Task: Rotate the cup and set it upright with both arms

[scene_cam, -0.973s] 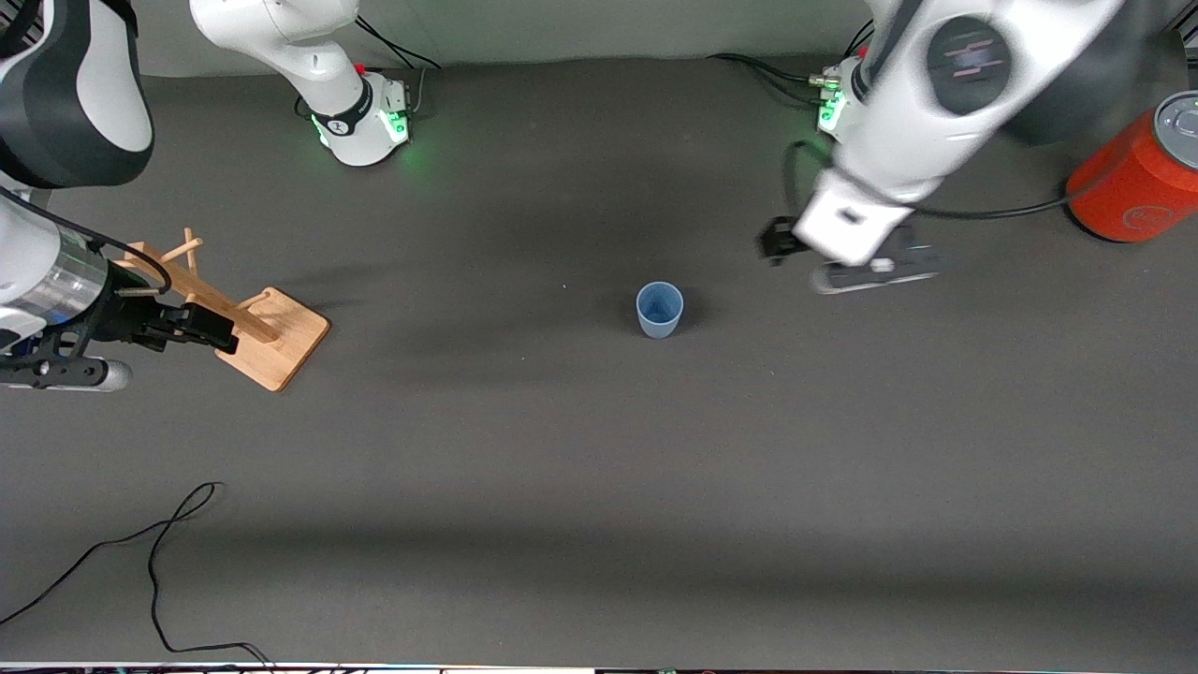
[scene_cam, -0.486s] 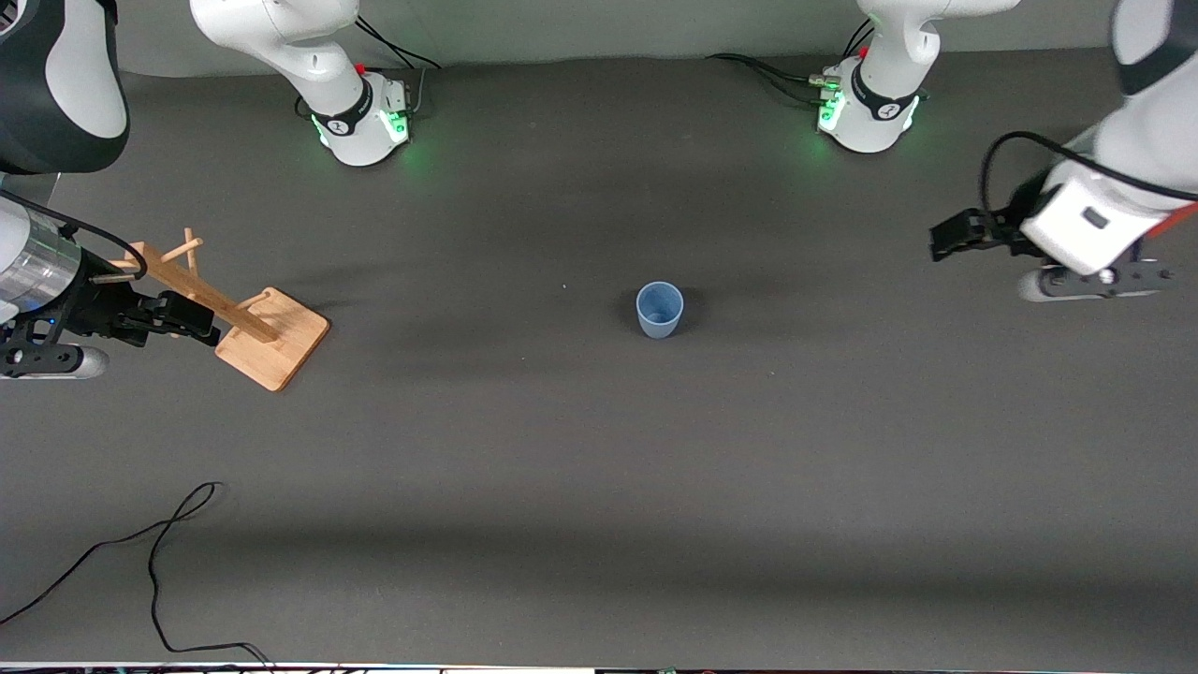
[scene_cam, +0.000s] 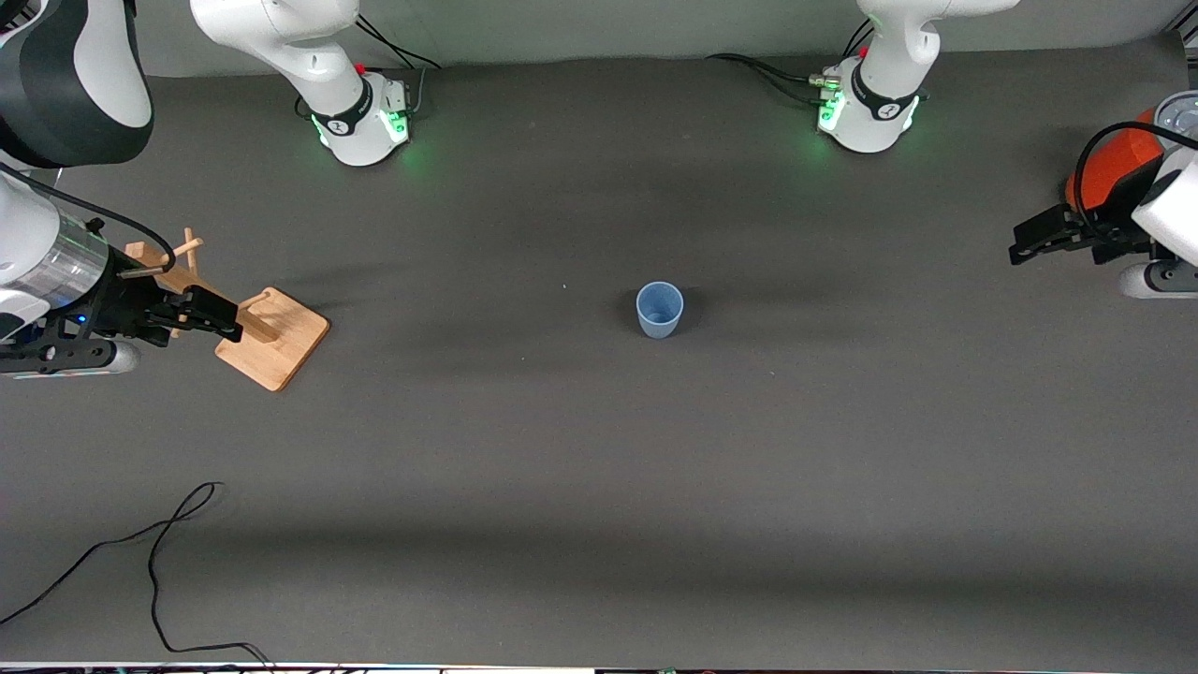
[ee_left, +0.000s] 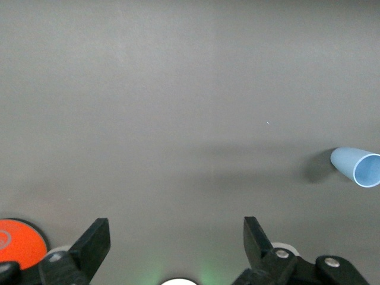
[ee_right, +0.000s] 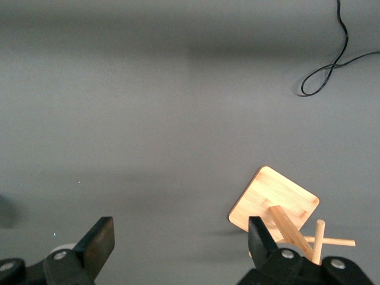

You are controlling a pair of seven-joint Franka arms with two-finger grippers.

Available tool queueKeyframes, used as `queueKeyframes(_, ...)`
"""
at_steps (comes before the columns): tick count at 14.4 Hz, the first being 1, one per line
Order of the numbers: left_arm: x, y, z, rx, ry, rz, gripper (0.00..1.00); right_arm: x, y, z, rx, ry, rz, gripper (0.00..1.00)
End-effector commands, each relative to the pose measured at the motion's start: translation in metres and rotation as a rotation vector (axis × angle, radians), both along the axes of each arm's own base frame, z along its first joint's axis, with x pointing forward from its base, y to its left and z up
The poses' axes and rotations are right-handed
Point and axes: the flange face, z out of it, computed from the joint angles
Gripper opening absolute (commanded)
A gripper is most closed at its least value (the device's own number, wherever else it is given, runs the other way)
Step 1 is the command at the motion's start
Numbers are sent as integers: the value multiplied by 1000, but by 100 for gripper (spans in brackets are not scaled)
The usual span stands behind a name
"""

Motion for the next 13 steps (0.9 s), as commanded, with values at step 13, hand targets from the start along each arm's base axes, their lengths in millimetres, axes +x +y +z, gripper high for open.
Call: queueKeyframes(13, 5, 5, -2, 24, 1, -46, 100, 8, -5, 1, 5, -4, -24, 100)
